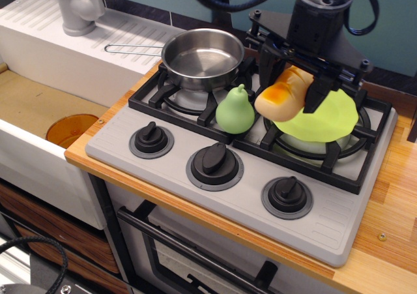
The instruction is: Put bread on plate and pear in pot or pan on stove
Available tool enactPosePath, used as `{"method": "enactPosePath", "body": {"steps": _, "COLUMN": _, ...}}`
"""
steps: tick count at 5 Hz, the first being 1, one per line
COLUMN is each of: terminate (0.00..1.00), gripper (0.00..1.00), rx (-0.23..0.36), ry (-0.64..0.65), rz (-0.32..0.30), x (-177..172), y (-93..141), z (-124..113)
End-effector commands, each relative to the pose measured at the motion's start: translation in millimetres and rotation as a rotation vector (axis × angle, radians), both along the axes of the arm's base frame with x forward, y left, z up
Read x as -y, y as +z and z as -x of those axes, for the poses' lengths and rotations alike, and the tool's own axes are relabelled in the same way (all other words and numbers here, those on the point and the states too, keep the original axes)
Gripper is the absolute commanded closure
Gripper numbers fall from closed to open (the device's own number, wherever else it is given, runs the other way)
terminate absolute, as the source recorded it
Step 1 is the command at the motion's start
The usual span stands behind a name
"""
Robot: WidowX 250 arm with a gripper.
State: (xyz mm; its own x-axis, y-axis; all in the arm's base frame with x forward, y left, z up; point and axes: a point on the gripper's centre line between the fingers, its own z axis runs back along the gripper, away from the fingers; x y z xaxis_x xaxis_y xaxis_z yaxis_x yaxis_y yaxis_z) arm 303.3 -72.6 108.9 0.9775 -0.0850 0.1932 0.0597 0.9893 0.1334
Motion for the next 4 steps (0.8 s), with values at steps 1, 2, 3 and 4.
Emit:
{"method": "enactPosePath", "body": {"steps": 1, "terminate": 0.00, "gripper": 1.00, "rx": 0.087, "ry": 0.017, "rz": 0.035, "x": 11, "y": -5, "z": -32}}
{"method": "enactPosePath", "body": {"steps": 2, "terminate": 0.00, "gripper": 1.00, "rx": 0.122, "ry": 0.038, "rz": 0.046, "x": 21, "y": -19, "z": -39}}
{"method": "enactPosePath", "body": {"steps": 3, "terminate": 0.00, "gripper": 1.00, "rx": 0.146, "ry": 0.058, "rz": 0.037, "x": 29, "y": -25, "z": -48}}
{"method": "enactPosePath", "body": {"steps": 4, "terminate": 0.00, "gripper": 1.00, "rx": 0.165, "ry": 0.054, "rz": 0.042, "x": 32, "y": -32, "z": -54}}
